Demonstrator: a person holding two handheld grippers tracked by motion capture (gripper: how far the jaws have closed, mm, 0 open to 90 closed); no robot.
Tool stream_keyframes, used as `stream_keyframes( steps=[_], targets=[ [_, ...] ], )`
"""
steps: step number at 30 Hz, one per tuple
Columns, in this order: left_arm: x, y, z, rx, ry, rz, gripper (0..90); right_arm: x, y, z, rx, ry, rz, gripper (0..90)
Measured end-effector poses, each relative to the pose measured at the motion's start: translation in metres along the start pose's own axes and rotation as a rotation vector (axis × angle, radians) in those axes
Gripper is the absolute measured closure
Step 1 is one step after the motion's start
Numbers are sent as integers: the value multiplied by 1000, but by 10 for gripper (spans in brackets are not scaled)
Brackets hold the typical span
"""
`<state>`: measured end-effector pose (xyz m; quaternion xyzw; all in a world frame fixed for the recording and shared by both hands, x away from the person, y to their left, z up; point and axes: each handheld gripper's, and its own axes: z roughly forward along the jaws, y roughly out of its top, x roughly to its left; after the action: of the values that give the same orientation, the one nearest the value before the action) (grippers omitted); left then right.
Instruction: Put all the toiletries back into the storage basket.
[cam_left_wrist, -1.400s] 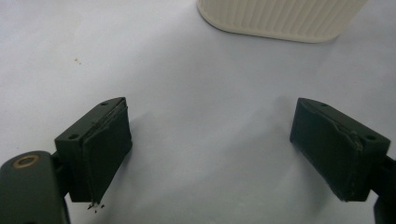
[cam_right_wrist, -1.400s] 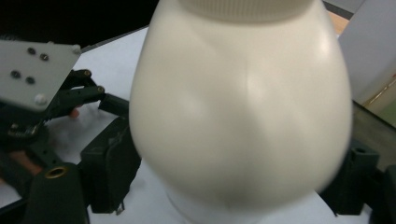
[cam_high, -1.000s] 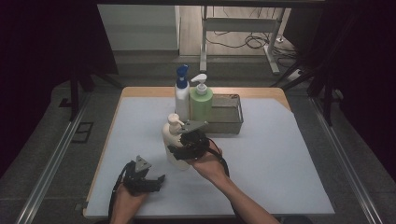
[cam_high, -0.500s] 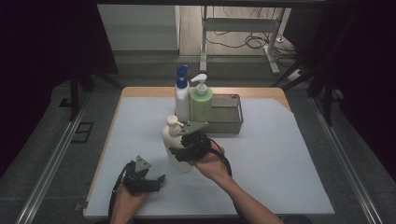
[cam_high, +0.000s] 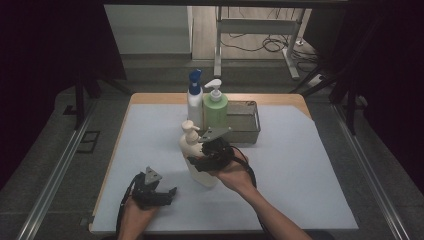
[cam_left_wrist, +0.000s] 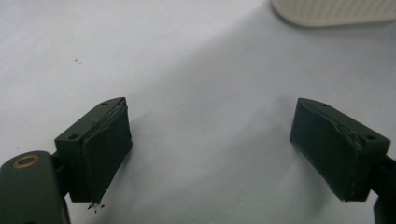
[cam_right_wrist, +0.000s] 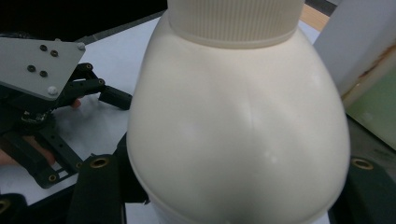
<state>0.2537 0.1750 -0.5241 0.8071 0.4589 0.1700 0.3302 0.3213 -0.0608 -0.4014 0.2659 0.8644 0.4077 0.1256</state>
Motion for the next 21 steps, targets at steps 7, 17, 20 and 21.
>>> stream_keyframes(
  steps=[7,17,20,21],
  targets=[
    [0,0,0,0,0,0,123,-7,1,-13,-6,-2,6,367],
    [0,0,0,1,0,1,122,-16,3,-32,-9,-9,17,368],
    [0,0,0,0,0,1,122,-20,3,-38,-10,-15,22,368],
    [0,0,0,1,-1,1,123,-23,2,-40,-11,-16,25,368]
  ],
)
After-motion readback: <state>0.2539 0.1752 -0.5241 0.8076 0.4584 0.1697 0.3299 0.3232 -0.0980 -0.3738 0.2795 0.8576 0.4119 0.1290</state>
